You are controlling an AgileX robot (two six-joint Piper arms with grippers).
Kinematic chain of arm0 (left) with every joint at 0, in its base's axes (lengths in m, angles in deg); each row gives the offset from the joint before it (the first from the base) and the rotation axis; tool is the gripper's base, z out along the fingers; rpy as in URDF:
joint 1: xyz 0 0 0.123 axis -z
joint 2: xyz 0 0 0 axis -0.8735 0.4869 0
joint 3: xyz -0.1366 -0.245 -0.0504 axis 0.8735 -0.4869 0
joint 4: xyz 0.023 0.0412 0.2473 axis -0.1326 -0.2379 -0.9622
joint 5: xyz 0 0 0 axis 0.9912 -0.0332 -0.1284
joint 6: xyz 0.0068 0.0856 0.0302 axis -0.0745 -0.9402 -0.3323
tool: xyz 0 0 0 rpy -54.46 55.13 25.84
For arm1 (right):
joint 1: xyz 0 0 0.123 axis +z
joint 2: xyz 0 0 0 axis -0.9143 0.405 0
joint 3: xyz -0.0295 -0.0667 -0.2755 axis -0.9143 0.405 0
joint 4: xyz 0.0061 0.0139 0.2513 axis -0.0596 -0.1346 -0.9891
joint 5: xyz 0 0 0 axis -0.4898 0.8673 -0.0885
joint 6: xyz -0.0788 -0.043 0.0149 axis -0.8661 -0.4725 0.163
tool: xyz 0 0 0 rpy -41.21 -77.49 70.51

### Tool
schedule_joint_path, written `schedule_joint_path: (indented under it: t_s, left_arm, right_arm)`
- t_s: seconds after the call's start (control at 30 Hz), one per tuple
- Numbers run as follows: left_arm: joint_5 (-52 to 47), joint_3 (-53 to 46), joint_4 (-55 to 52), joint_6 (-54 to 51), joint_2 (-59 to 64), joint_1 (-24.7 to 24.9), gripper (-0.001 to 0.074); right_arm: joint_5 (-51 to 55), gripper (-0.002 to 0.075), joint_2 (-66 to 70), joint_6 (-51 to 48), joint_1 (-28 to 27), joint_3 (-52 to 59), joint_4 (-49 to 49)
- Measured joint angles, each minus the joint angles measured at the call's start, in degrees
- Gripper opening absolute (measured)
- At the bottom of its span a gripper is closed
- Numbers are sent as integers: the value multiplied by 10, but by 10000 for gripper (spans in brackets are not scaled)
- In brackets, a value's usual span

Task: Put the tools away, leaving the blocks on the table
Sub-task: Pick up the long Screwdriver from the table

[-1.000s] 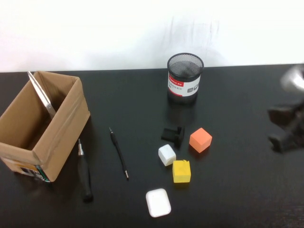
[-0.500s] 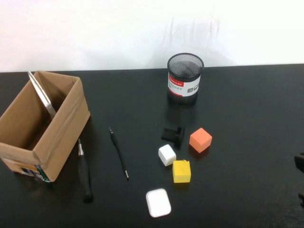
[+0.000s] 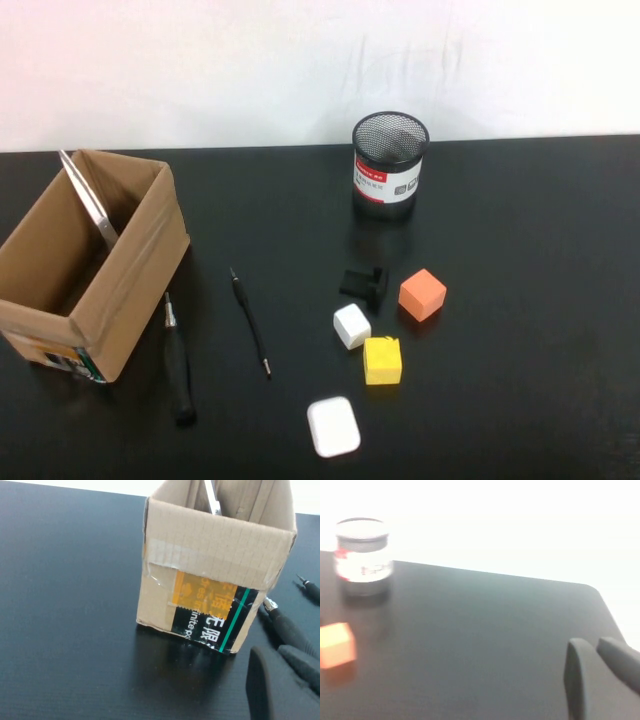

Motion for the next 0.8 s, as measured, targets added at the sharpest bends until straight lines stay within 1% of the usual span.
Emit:
schedule_joint_path:
  t_s: [0.13, 0.27, 0.4, 0.8]
  left_arm:
    - [0, 0, 0, 0, 0, 0, -4]
    - [0, 0, 0, 0, 0, 0, -4]
    - [0, 0, 0, 0, 0, 0, -4]
    - [0, 0, 0, 0, 0, 0, -3]
  right_arm:
    - [0, -3, -52, 1, -28, 62, -10]
    - [88, -3, -86, 1, -30, 61, -8]
    - [124, -3, -81, 1, -30, 61, -5]
    - [130, -3, -81, 0, -30, 61, -4]
